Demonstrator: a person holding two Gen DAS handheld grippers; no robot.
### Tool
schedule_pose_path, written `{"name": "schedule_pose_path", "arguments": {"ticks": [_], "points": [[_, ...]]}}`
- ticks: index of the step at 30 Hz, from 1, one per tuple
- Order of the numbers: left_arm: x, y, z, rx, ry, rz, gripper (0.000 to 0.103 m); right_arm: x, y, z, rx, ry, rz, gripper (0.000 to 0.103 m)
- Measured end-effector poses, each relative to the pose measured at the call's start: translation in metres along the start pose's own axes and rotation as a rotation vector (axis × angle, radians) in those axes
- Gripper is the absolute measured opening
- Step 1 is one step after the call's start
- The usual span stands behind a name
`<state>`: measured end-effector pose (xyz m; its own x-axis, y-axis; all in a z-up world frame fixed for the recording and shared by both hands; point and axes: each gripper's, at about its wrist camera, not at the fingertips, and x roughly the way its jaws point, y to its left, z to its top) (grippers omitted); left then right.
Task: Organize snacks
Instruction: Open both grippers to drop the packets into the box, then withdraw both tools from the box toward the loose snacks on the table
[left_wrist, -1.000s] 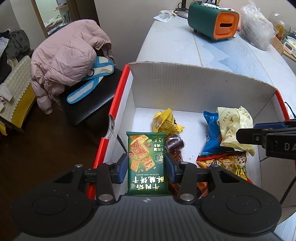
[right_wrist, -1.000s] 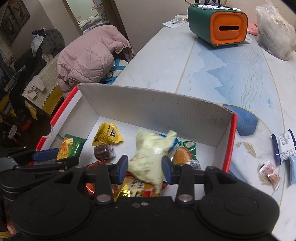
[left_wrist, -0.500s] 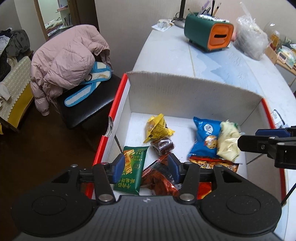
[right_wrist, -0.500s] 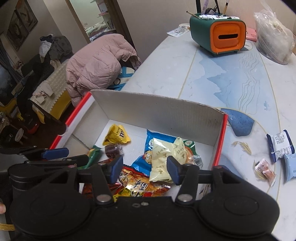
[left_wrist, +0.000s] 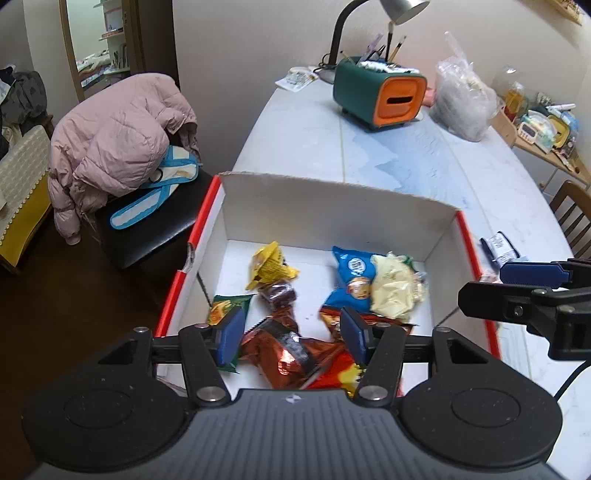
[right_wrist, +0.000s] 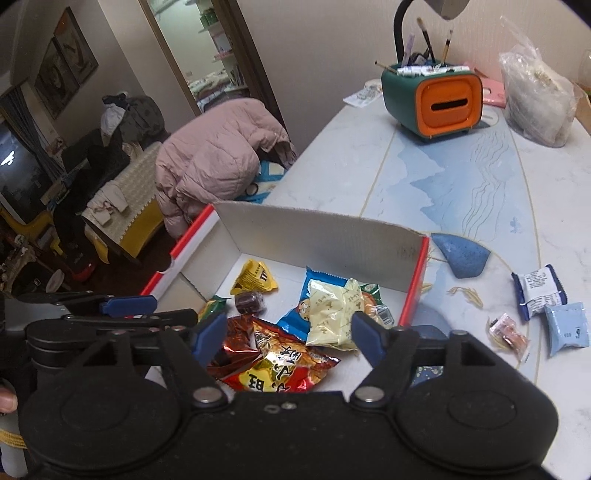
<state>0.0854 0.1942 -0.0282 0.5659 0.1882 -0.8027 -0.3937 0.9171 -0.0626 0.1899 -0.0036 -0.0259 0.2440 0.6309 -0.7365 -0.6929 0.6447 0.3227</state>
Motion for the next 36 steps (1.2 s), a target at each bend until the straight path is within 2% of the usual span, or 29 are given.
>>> {"name": "schedule_pose_path", "arguments": {"ticks": [2,6,9,17,21,29,36], "points": [[-0.007,-0.005,-0.002,0.002,-0.014,-0.006,0.059,-0.008,0.0,-0.003,-0.006,-0.013,0.001,0.079],[-0.019,-0.017,-0.004,0.003,-0.041,-0.019,0.07,-0.02,-0.006,-0.008,-0.011,-0.028,0.009,0.081],[-0.027,-0.027,-0.006,0.01,-0.06,-0.029,0.071,-0.03,-0.012,-0.012,-0.01,-0.042,0.011,0.09],[-0.039,-0.063,-0.009,0.04,-0.097,-0.066,0.078,-0.062,-0.041,-0.022,0.013,-0.093,0.001,0.095],[-0.038,-0.081,-0.011,0.038,-0.097,-0.103,0.086,-0.076,-0.066,-0.029,0.026,-0.103,-0.025,0.096],[-0.029,-0.133,-0.026,0.051,-0.079,-0.133,0.087,-0.096,-0.124,-0.045,0.061,-0.077,-0.073,0.096],[-0.02,-0.179,-0.04,0.05,-0.097,-0.104,0.087,-0.109,-0.174,-0.058,0.063,-0.043,-0.094,0.096]]}}
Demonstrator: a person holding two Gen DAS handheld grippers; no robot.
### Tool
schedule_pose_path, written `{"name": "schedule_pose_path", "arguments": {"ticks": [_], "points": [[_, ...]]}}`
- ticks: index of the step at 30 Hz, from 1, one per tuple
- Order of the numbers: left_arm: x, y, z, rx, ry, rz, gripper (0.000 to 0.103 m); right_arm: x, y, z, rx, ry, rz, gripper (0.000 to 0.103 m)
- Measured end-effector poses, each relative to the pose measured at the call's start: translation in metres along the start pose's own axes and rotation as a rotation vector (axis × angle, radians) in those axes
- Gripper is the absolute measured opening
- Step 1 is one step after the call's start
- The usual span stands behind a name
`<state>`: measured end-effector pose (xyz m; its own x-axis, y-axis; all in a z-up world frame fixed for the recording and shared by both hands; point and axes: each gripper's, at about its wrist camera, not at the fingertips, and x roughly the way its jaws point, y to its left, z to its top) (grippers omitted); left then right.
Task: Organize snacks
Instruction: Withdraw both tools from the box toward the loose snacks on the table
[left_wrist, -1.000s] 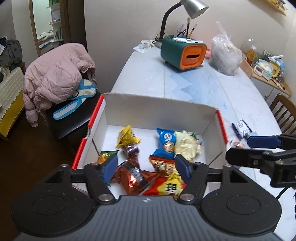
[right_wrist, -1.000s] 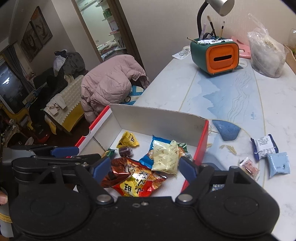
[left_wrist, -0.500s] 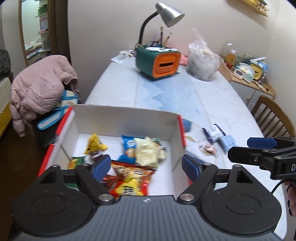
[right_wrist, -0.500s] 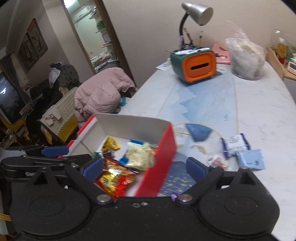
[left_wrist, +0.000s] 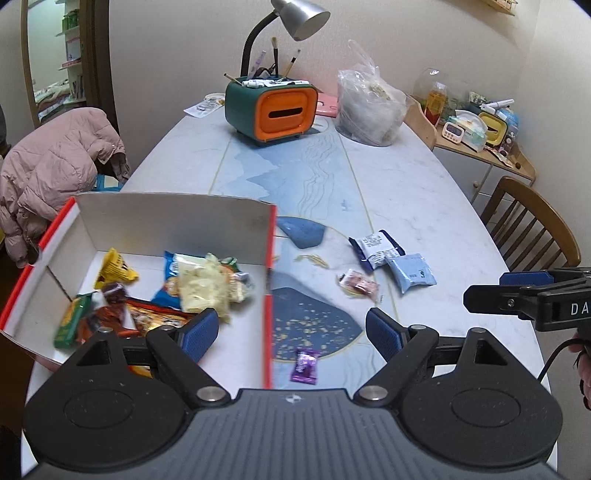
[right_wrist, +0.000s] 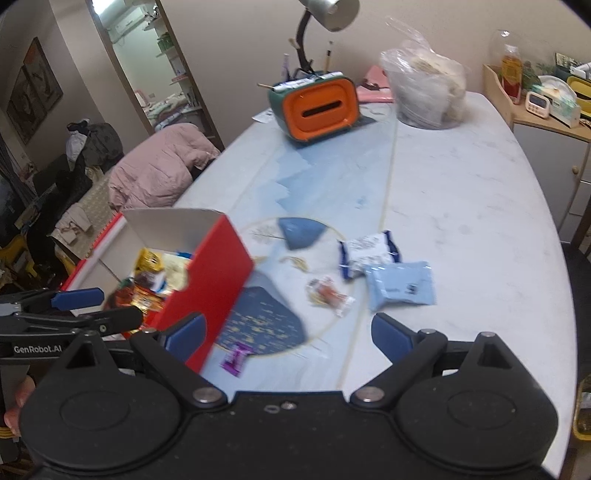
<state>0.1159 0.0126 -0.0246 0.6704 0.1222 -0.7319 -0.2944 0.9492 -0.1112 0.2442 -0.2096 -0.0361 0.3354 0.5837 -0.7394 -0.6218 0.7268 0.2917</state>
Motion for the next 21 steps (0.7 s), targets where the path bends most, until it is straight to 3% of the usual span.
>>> {"name": "schedule_pose_path", "arguments": {"ticks": [13,21], "points": [[0.018,-0.074,-0.033,0.078,-0.059,0.116,0.087,0.013,-0.068,-0.003,-0.056,0.082,0.029,0.096],[0.054,-0.093,-0.049,0.098,0.0,0.184,0.087,0.033,-0.086,0.001,-0.117,0.125,0.055,0.096]]}}
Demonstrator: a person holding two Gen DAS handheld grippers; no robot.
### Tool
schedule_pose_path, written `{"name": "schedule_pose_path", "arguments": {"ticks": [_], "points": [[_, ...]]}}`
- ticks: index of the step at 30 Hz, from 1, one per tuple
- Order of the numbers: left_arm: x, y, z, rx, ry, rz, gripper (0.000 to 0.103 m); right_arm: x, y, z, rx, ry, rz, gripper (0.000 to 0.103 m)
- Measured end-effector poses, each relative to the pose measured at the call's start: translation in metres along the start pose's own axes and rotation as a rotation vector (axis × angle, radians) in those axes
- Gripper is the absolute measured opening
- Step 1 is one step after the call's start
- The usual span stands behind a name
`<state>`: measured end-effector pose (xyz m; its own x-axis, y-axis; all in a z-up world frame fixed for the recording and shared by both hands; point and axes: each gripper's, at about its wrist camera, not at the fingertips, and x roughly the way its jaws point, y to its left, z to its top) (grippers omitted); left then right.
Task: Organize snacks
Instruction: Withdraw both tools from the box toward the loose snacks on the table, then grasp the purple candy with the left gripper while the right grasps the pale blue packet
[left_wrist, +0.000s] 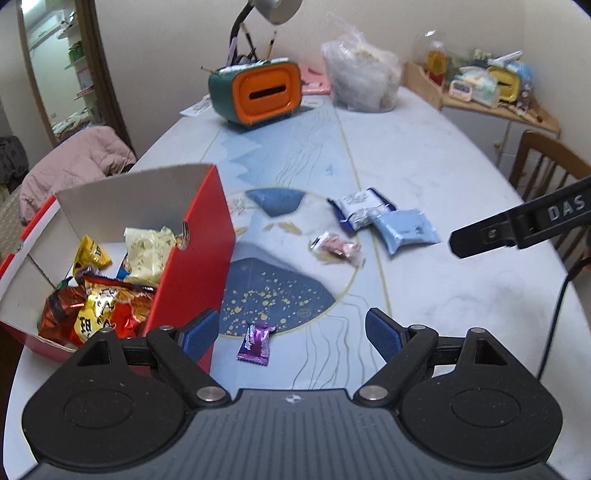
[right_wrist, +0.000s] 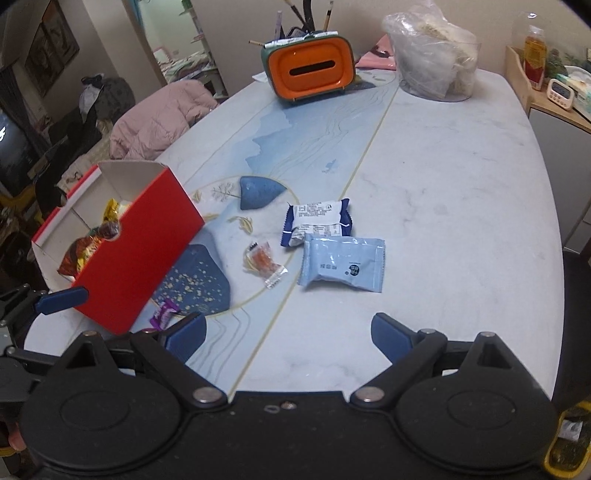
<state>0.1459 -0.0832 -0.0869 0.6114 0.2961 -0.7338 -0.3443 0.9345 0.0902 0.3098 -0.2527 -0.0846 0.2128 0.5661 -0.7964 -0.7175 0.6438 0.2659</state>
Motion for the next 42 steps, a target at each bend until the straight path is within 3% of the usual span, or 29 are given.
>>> {"name": "schedule_pose_path", "arguments": {"ticks": [2,4,18,25,33,39,42], "points": [[0.01,-0.001,-0.001,-0.011,0.02,0.019,0.083,0.006,-0.005,0.002,-0.011,0.008,-0.002,0.096],[0.02,-0.001,-0.001,-0.022,0.049,0.023,0.073,0.013,-0.01,0.004,-0.022,0.014,-0.01,0.096],[0.066,0.004,0.001,-0.101,0.155,0.098,0.067,0.089,-0.036,0.039,-0.056,0.071,-0.059,0.095],[0.085,0.011,-0.003,-0.143,0.221,0.075,0.057,0.107,-0.032,0.042,-0.081,0.089,-0.061,0.095],[0.092,0.016,-0.003,-0.177,0.232,0.039,0.055,0.119,-0.032,0.043,-0.08,0.097,-0.075,0.094],[0.09,0.021,-0.003,-0.181,0.22,0.042,0.032,0.123,-0.032,0.041,-0.091,0.095,-0.1,0.088],[0.089,0.021,-0.004,-0.164,0.214,0.034,0.026,0.122,-0.03,0.039,-0.11,0.086,-0.117,0.081]]}}
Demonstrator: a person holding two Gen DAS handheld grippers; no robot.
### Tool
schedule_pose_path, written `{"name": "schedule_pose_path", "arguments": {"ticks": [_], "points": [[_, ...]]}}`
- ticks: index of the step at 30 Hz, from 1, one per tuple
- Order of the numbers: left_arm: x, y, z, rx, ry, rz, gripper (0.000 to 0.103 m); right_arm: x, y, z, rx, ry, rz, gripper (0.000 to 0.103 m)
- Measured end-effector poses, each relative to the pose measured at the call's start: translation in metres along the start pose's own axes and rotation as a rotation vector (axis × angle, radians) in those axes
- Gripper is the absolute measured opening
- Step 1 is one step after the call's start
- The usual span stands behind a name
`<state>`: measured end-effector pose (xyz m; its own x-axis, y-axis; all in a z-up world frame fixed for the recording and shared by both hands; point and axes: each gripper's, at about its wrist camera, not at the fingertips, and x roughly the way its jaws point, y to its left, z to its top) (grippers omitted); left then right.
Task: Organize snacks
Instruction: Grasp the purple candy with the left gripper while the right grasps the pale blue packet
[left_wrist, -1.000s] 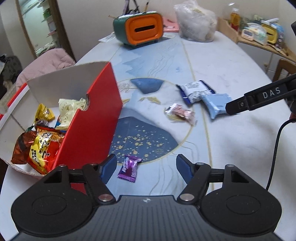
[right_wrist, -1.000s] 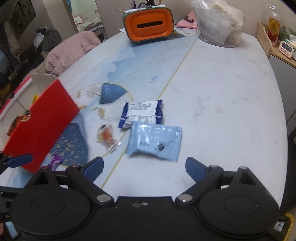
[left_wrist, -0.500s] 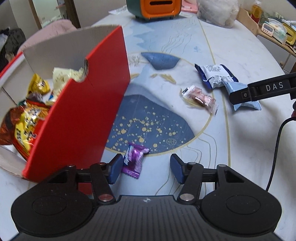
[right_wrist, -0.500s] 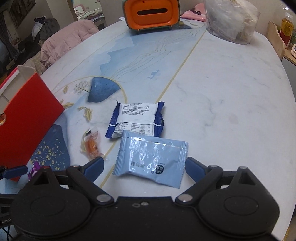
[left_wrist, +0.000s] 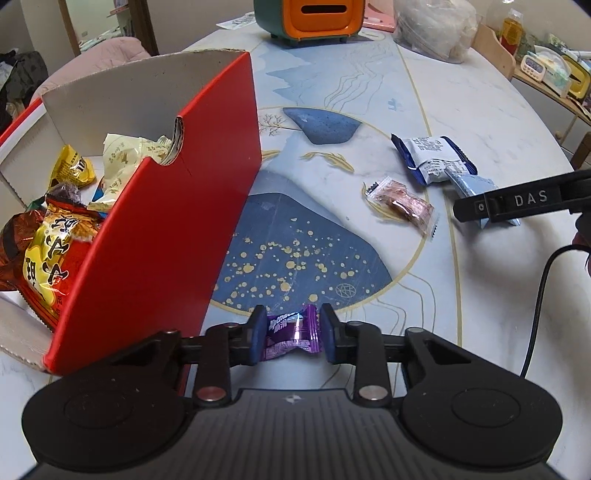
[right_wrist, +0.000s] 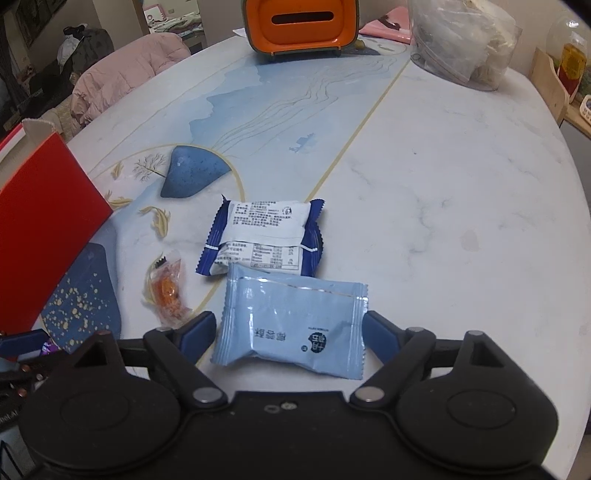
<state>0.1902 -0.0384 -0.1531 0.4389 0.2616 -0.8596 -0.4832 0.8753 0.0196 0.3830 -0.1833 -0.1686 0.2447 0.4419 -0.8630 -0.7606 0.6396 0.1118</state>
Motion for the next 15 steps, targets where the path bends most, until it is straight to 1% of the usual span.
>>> {"name": "schedule_pose_path", "arguments": {"ticks": [1,3,4,5,9,15], "points": [[-0.001,0.0,-0.001,0.007,-0.001,-0.004,0.021,-0.001,0.0,-0.001,-0.003,-0.003,-0.006,0.078],[-0.002,-0.001,-0.002,0.016,-0.001,-0.007,0.02,-0.003,0.001,-0.002,-0.003,-0.011,-0.007,0.07],[-0.003,0.0,-0.003,0.018,-0.002,-0.008,0.02,-0.005,0.001,-0.003,-0.001,-0.015,-0.006,0.068],[-0.004,0.0,-0.004,0.018,-0.001,-0.009,0.02,-0.007,0.001,-0.004,-0.002,-0.02,-0.002,0.06],[-0.007,0.003,-0.007,0.013,0.002,-0.018,0.019,-0.015,0.007,-0.009,-0.024,-0.041,-0.001,0.048],[-0.019,0.007,-0.011,0.009,-0.006,-0.031,0.019,-0.024,0.01,-0.018,-0.011,-0.051,-0.003,0.045]]}}
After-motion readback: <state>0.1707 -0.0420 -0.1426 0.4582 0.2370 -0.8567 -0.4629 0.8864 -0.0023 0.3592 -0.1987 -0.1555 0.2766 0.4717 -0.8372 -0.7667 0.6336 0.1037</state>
